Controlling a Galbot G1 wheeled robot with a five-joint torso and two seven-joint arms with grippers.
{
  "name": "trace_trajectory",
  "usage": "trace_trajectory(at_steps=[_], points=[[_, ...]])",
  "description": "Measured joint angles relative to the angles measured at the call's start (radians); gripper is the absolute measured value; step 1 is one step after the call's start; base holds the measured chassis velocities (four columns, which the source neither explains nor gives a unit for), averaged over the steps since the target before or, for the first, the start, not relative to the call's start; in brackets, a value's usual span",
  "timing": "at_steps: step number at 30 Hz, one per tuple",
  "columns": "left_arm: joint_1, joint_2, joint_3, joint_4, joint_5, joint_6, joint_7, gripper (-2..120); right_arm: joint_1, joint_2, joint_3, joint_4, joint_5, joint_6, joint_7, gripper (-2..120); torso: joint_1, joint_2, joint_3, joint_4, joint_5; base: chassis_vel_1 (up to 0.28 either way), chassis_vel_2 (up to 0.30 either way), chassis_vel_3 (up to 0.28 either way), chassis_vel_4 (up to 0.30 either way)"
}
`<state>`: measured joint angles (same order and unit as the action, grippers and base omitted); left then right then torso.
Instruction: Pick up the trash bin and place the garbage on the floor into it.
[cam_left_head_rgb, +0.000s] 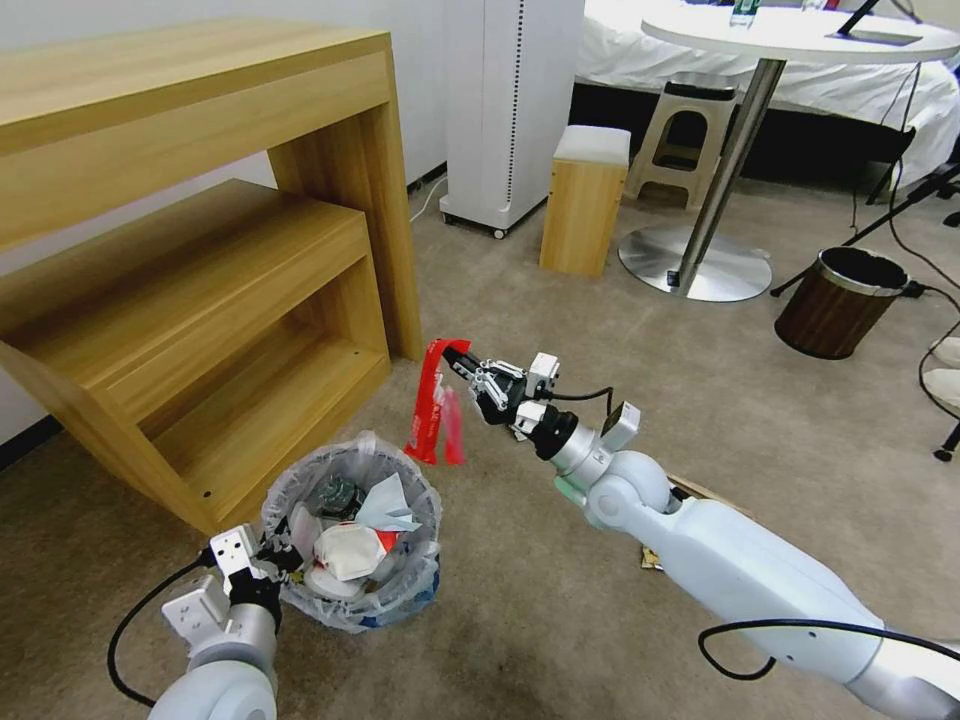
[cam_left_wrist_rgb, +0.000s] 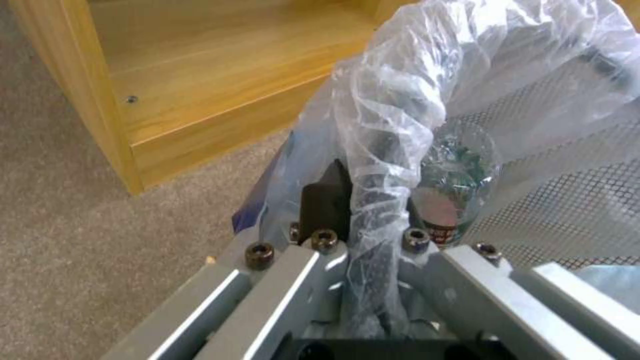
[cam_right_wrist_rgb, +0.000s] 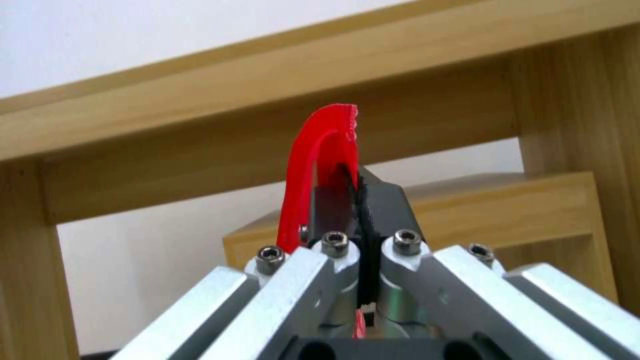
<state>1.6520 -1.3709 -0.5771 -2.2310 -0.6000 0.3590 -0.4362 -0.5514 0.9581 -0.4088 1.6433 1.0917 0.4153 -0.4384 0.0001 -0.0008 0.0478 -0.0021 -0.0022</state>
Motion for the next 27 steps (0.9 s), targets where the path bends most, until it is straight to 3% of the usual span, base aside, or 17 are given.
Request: trace_trajectory(at_steps=[15,27], points=[[0.022,-0.013,0.014,-0.053,0.015,0.002,0.003,1,0.073,0.088,-0.124,-0.133,-0.015,0.028,-0.005,0,0.000,0.000,0.000,0.0000,0.0003,0.000,0.000,0.000,0.000],[0.010,-0.018,0.013,-0.034,0.015,0.002,0.003,1,0.101,0.085,-0.128,-0.026,0.017,0.008,0.027,0,0.000,0.000,0.000,0.0001,0.0000,0.000,0.000,0.000,0.000]])
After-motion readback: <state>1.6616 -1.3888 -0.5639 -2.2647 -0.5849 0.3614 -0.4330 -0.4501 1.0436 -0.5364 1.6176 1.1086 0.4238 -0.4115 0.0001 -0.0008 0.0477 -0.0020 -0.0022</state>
